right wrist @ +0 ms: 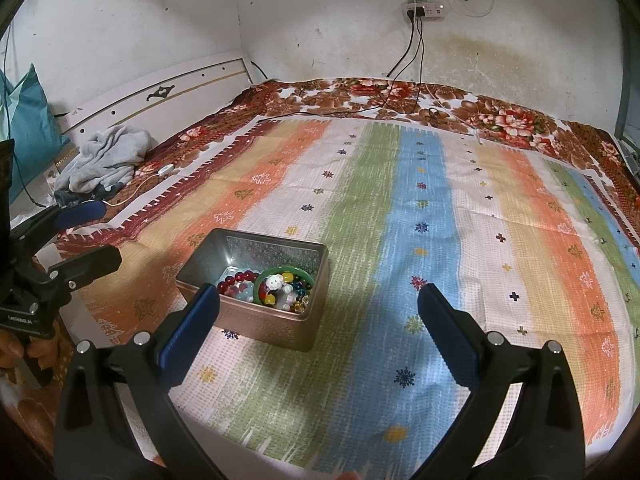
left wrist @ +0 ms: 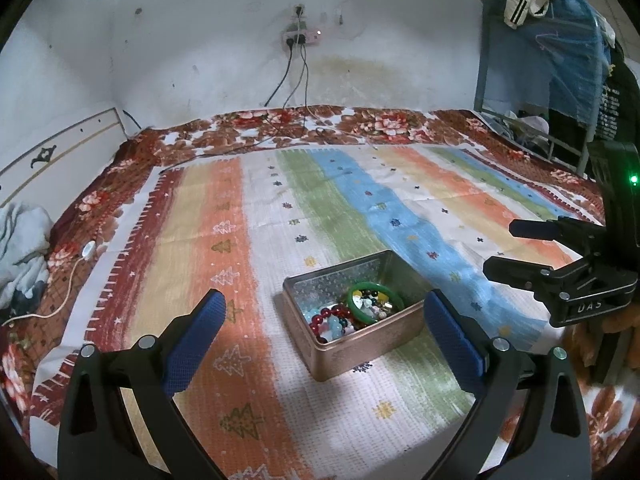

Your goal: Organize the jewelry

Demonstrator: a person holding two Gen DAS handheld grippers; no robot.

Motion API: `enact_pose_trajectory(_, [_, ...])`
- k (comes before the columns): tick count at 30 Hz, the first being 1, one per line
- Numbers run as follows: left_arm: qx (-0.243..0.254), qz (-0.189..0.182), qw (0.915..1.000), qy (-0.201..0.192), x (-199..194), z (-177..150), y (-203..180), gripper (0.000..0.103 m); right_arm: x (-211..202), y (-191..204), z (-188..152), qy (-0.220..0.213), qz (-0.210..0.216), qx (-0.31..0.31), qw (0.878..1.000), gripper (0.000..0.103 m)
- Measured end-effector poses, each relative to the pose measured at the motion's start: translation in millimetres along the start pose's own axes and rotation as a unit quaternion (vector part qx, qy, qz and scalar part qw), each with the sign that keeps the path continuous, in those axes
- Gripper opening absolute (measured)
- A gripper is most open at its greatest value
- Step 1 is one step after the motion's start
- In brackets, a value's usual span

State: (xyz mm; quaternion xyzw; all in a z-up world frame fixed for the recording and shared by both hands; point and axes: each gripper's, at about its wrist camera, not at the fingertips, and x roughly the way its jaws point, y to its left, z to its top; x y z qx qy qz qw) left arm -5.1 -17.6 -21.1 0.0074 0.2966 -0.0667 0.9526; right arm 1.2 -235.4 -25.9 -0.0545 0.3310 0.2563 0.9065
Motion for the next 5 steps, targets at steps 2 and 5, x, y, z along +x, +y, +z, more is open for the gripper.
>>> enact_pose_trajectory(2, [0.0, 0.005, 1.0, 0.006, 1.6, -0.7, -1.3, 0.097, 0.5, 0.6, -2.5, 0.001, 0.001, 0.001, 1.0, 0.098])
enact_pose_trajectory(5, [0.008, 0.011, 0.9999, 0.008, 2.0, -2.2, -4.5, 0.097, 0.5, 0.5, -2.5, 0.001, 0.002, 0.001, 1.0, 0.098])
